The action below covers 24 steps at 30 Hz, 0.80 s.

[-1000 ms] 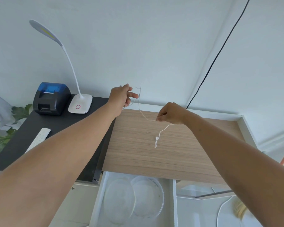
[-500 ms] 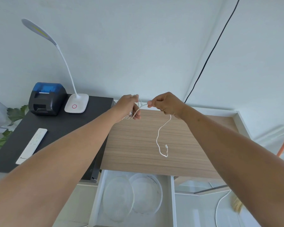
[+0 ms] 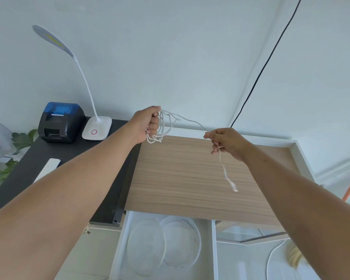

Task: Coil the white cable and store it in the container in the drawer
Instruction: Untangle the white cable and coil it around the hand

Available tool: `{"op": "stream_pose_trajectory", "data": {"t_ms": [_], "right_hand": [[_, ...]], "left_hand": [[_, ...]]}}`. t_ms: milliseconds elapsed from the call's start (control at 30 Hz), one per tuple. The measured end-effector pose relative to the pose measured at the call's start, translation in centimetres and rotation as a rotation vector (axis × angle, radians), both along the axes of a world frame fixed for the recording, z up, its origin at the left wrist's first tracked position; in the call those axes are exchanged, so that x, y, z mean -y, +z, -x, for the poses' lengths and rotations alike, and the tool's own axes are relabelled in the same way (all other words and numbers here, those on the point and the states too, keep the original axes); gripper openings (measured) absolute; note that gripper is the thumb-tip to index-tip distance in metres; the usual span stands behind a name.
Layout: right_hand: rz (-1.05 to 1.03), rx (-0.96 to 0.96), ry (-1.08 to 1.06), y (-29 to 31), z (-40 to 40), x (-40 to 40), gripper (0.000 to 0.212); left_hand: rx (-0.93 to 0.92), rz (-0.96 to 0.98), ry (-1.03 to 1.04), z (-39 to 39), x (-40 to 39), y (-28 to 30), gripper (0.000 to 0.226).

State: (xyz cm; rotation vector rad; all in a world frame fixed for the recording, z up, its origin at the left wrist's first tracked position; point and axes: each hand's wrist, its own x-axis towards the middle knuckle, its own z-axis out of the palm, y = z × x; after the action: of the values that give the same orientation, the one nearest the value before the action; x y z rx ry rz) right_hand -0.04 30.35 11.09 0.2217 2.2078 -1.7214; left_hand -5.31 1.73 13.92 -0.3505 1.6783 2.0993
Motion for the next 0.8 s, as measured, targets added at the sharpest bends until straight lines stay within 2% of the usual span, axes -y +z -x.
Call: {"op": "stream_pose_trajectory", "data": {"t_ms": [133, 300, 433, 533, 667, 800], "right_hand": [[0.032, 0.030, -0.066, -1.4, -0.8, -0.4, 0.026], [-0.116, -0.035, -0.155, -1.8, -1.0, -0.7, 0.017], [-0.247, -0.121, -0.189, -1.7, -1.0, -0.6, 0.020], [-0.336, -0.162, -0.103, -1.0, -0.8, 0.5, 0.023], [-0.524, -0.259, 0.116, 0.0, -0.3, 3.2, 0.015], [-0.423, -0.199, 0.250, 1.0, 0.1, 5.0, 0.009]], "left_hand": [[0.015, -0.128, 0.137, 0.5, 1.0, 0.1, 0.037], [0.031, -0.239, 0.290, 1.1, 1.9, 0.1, 0.036], [0.016, -0.186, 0.353, 1.2, 2.2, 0.0, 0.032], [-0.011, -0.103, 0.321, 1.1, 1.5, 0.0, 0.029], [-0.073, -0.006, 0.176, 0.4, -0.2, -0.2, 0.029], [-0.123, 0.028, 0.053, -0.2, -1.8, -0.9, 0.038]]}}
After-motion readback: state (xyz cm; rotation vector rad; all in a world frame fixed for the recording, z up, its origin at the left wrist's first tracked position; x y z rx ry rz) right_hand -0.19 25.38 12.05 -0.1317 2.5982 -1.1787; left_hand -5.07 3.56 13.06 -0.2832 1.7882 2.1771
